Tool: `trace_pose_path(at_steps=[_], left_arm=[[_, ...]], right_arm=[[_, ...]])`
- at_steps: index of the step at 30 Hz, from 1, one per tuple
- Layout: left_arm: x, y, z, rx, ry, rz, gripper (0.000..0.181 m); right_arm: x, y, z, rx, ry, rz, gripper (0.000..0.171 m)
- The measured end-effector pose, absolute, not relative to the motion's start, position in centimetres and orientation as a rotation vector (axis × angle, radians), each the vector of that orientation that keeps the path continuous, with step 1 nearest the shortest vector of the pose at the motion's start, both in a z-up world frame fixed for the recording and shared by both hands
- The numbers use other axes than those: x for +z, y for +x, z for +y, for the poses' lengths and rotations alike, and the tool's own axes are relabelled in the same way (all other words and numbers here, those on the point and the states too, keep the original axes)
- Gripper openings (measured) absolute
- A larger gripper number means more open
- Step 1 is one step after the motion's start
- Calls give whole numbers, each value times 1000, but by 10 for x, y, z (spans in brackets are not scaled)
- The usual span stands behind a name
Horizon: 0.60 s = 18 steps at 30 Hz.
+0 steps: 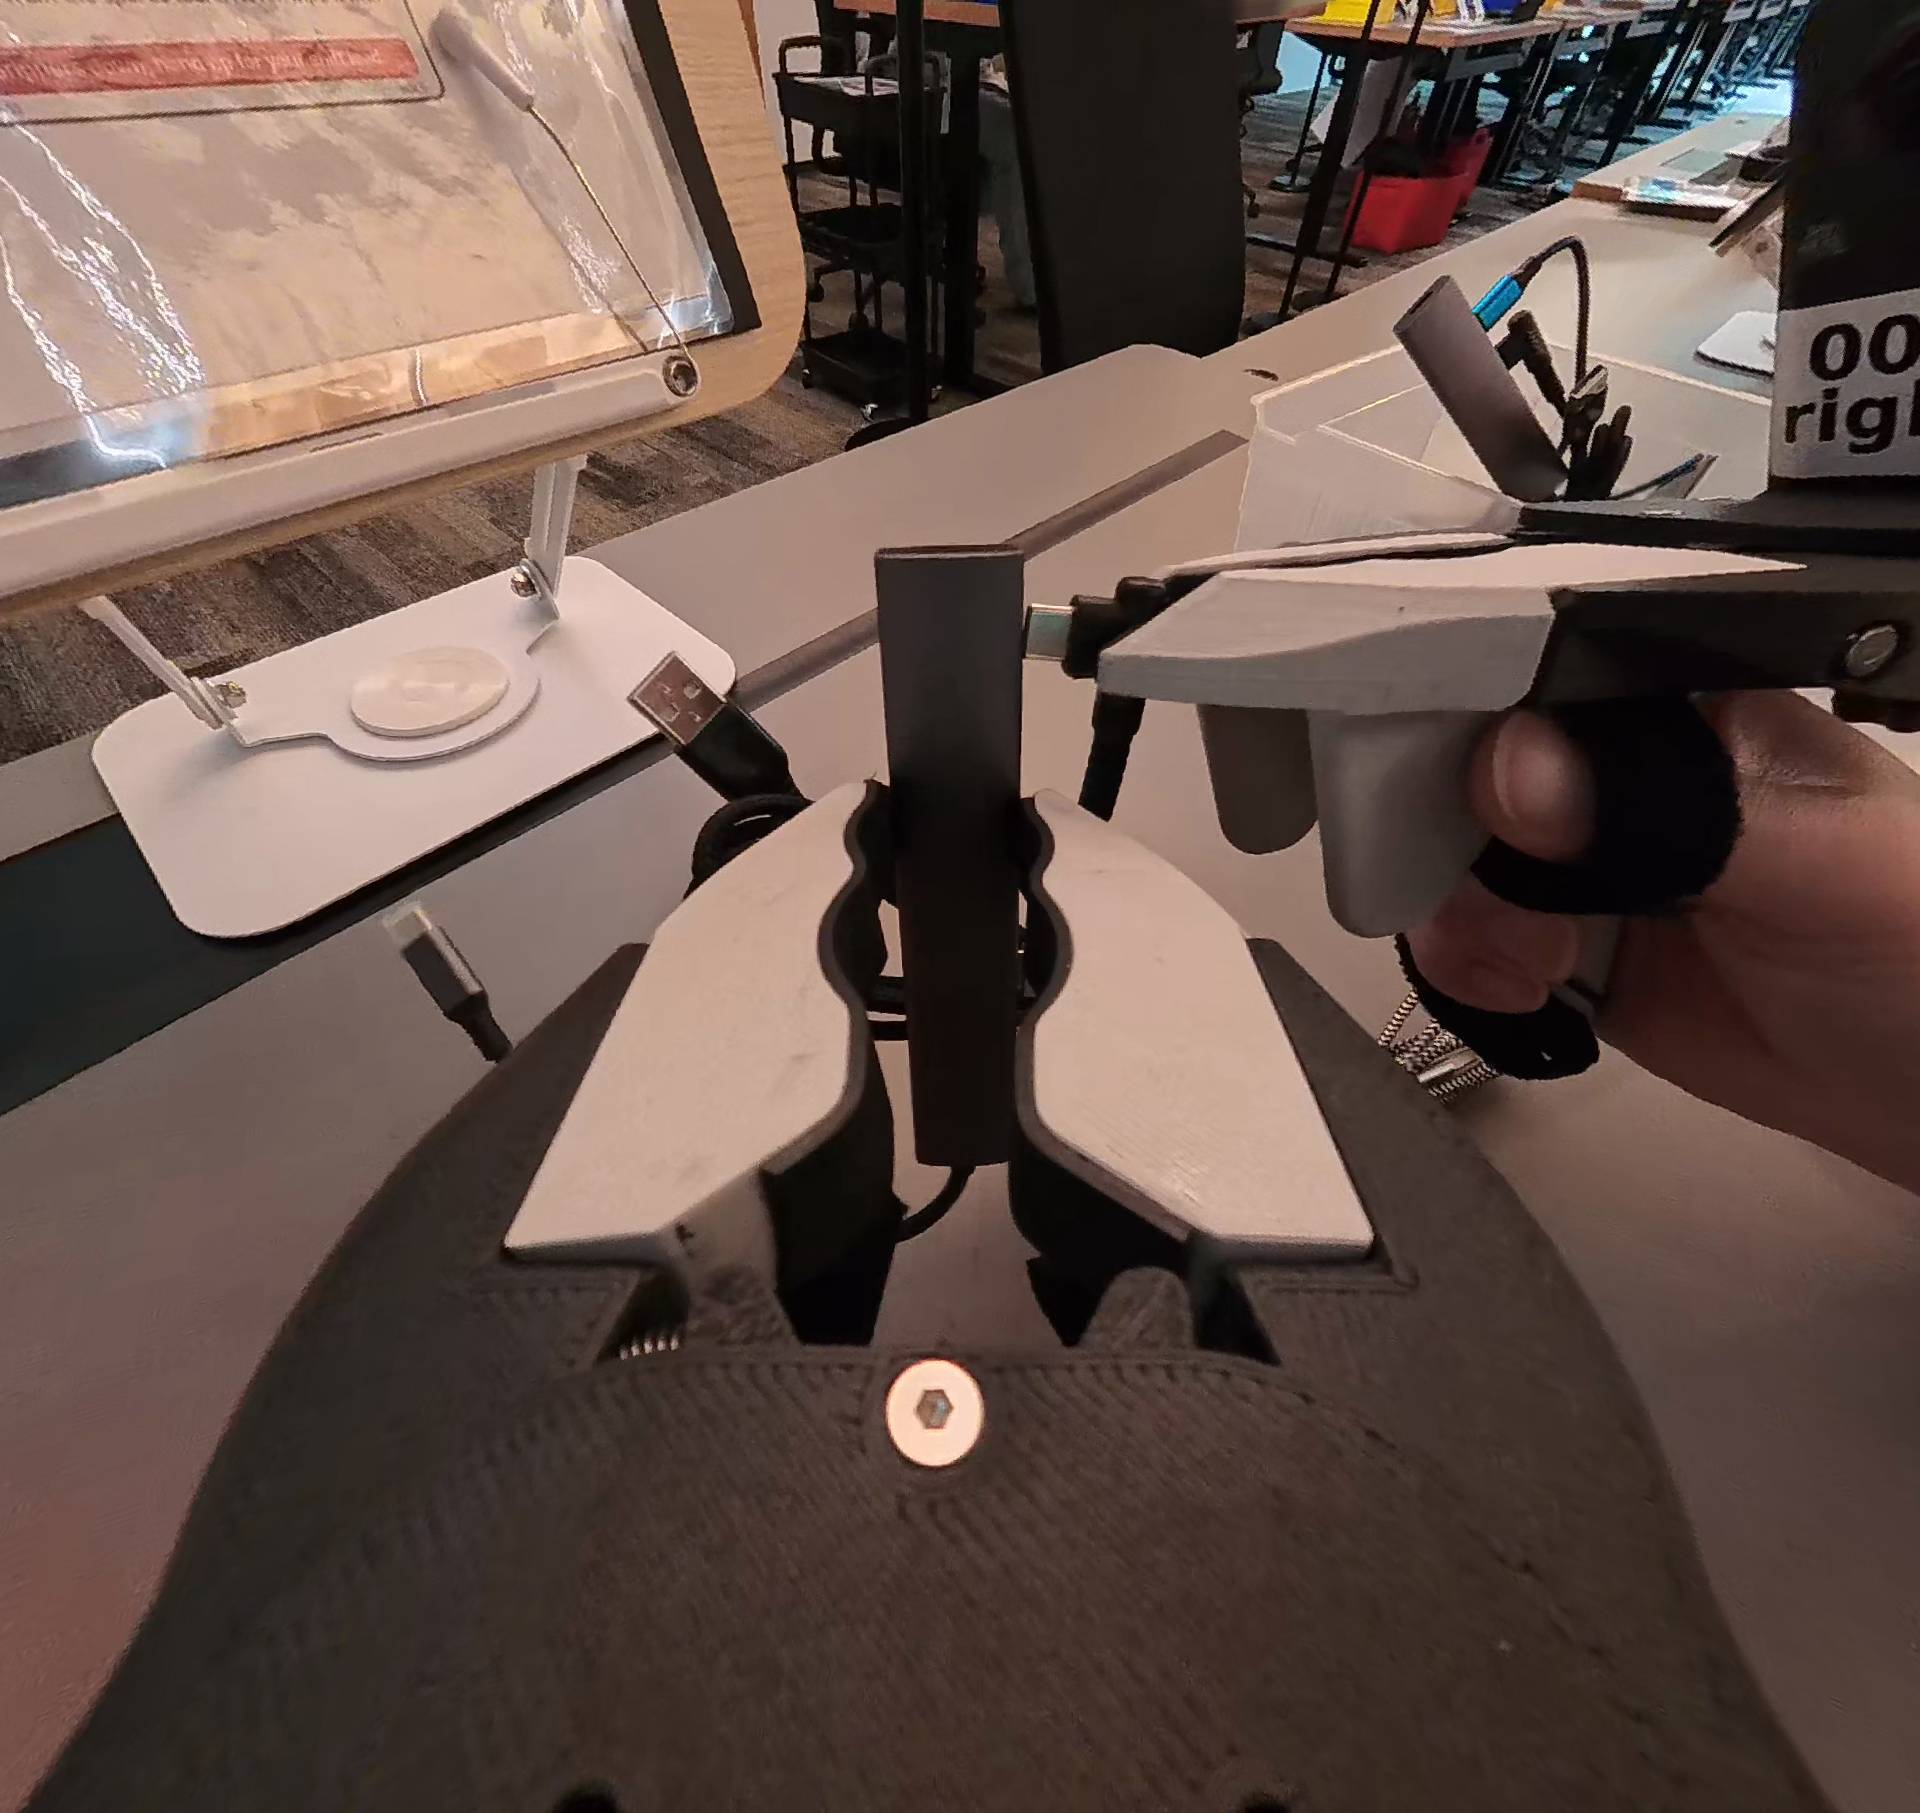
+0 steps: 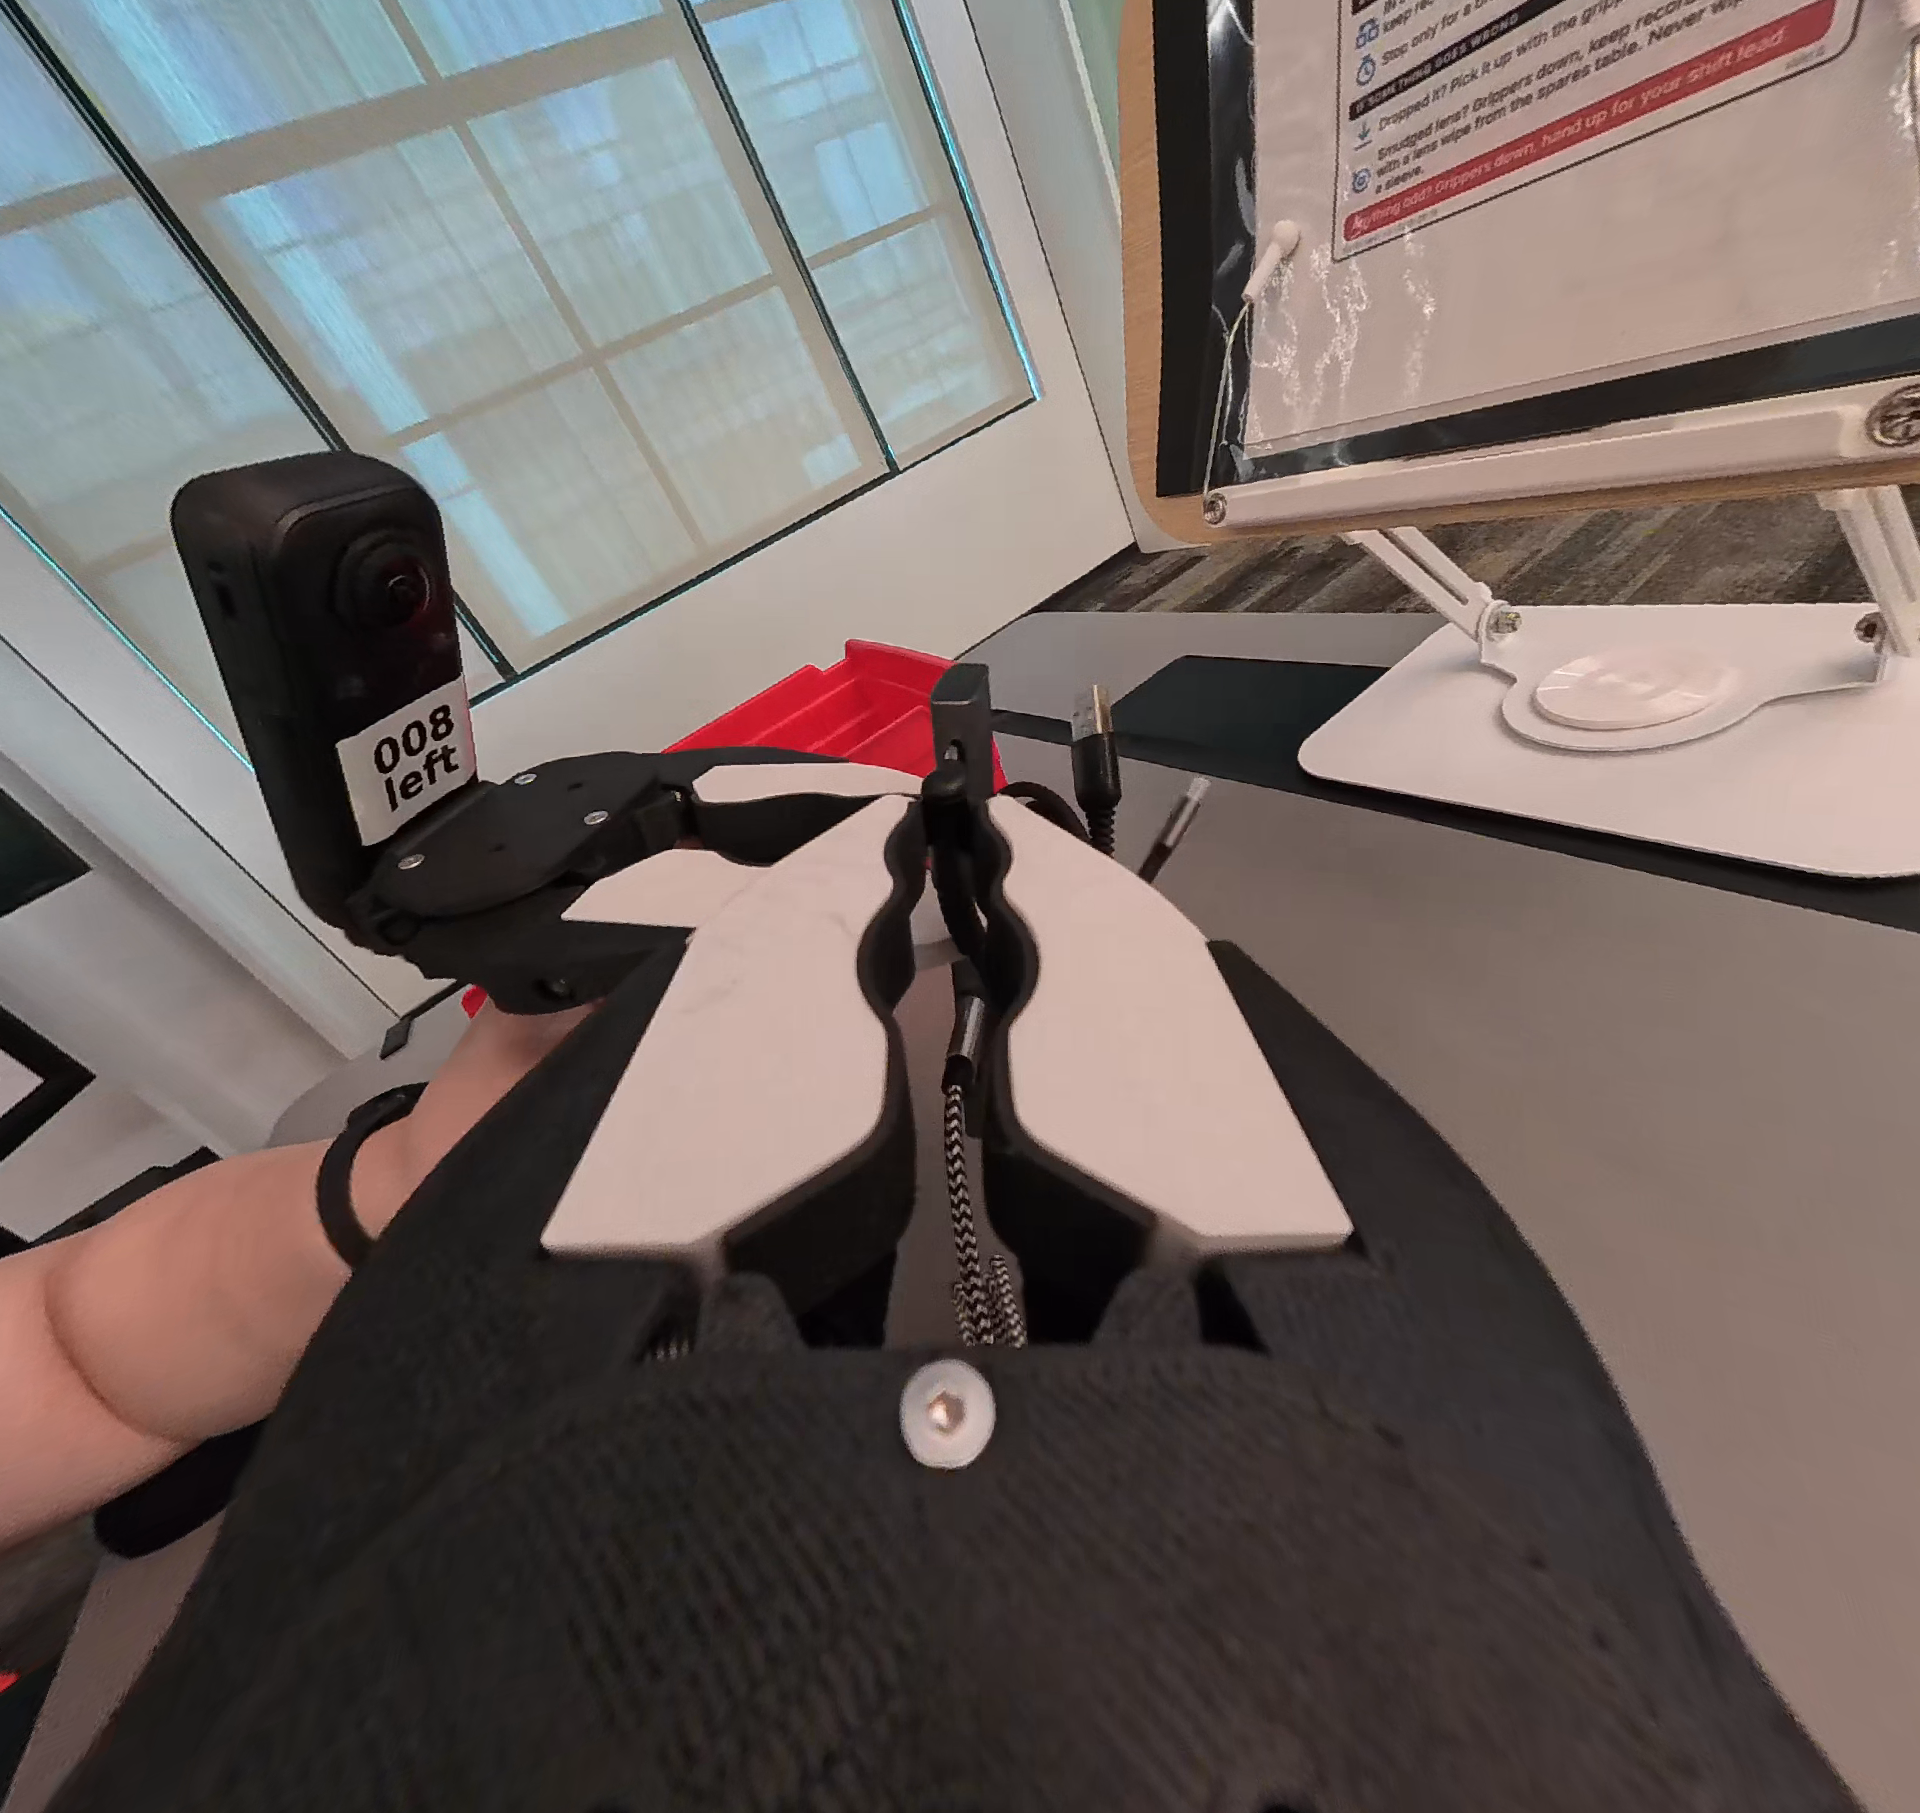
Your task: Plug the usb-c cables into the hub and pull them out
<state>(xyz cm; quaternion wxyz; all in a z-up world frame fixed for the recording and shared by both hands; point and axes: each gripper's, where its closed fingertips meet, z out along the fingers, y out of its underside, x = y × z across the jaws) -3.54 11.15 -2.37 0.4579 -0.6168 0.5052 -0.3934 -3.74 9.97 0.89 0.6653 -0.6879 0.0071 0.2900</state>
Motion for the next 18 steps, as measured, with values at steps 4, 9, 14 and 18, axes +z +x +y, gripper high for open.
trace_pose_path(at_steps=[4,9,14,18], left_arm=[[-22,-35,109,-946,-1478,1262,22],[-19,-37,111,-803,-1380,1315,22],[-14,-40,113,-550,-1257,1354,23],[-14,-43,114,-449,-1184,1404,23]], right_arm=[[10,-36,99,697,-1546,31,9],[10,-38,99,803,-1557,31,9],[11,-37,98,827,-1539,30,9],[8,-41,98,806,-1558,-10,9]])
